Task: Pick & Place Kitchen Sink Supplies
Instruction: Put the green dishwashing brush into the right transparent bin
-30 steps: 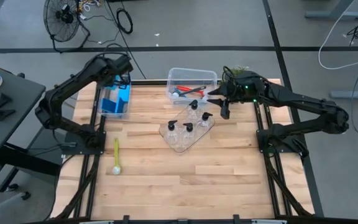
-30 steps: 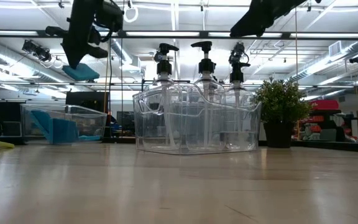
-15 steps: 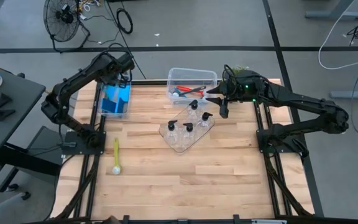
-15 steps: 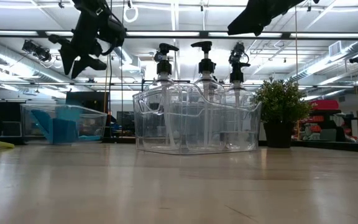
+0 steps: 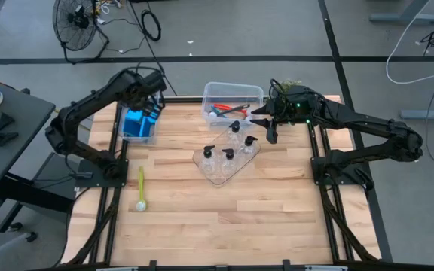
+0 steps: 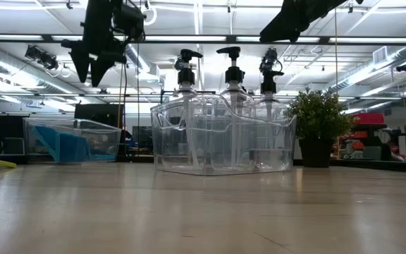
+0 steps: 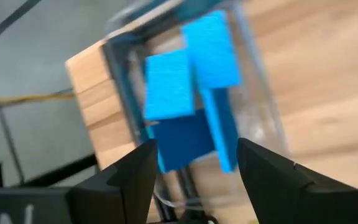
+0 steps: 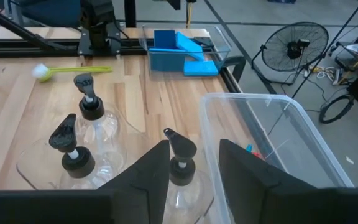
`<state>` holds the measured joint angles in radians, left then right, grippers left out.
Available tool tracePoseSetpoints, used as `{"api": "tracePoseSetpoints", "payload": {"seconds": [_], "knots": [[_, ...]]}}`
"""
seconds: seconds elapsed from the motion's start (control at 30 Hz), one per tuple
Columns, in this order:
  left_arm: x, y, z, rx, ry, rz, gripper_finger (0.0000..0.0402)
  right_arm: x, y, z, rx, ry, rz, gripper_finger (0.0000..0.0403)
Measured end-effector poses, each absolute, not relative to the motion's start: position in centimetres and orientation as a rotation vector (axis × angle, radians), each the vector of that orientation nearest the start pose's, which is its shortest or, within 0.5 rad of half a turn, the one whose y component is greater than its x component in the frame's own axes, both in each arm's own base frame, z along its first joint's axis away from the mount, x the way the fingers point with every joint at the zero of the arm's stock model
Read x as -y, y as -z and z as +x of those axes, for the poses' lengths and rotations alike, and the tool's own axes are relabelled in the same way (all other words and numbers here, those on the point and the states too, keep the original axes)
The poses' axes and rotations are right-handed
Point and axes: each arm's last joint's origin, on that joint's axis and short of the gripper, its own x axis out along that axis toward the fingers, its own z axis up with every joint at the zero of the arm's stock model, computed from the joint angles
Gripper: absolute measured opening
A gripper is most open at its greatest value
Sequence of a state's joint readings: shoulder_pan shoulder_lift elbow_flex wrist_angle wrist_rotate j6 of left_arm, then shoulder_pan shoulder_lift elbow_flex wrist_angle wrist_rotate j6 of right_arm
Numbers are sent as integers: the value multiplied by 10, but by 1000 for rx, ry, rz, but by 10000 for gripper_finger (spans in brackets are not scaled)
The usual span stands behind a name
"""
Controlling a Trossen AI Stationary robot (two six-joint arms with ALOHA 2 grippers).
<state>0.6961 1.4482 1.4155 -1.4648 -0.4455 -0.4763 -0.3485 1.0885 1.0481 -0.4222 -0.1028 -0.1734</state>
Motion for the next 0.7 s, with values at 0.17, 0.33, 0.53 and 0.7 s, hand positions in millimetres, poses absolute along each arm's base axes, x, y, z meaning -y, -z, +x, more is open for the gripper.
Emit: {"api": "tracePoseSetpoints", "payload": {"seconds": [0.17,0.33,0.53,0.7], "knots": [[-126,-340,183,-1269,-1054,-502,214,76,-344,218,-478,198,-65,141],[-91,-351,187,-1177,-990,-570,203,76,-344,218,-477,198,-65,141],[-55,-353,195,-1124,-1011,-495,197,76,-344,218,-477,194,-83,141],[-29,-349,202,-1101,-972,-526,197,76,-346,219,-460,194,-91,141]]}}
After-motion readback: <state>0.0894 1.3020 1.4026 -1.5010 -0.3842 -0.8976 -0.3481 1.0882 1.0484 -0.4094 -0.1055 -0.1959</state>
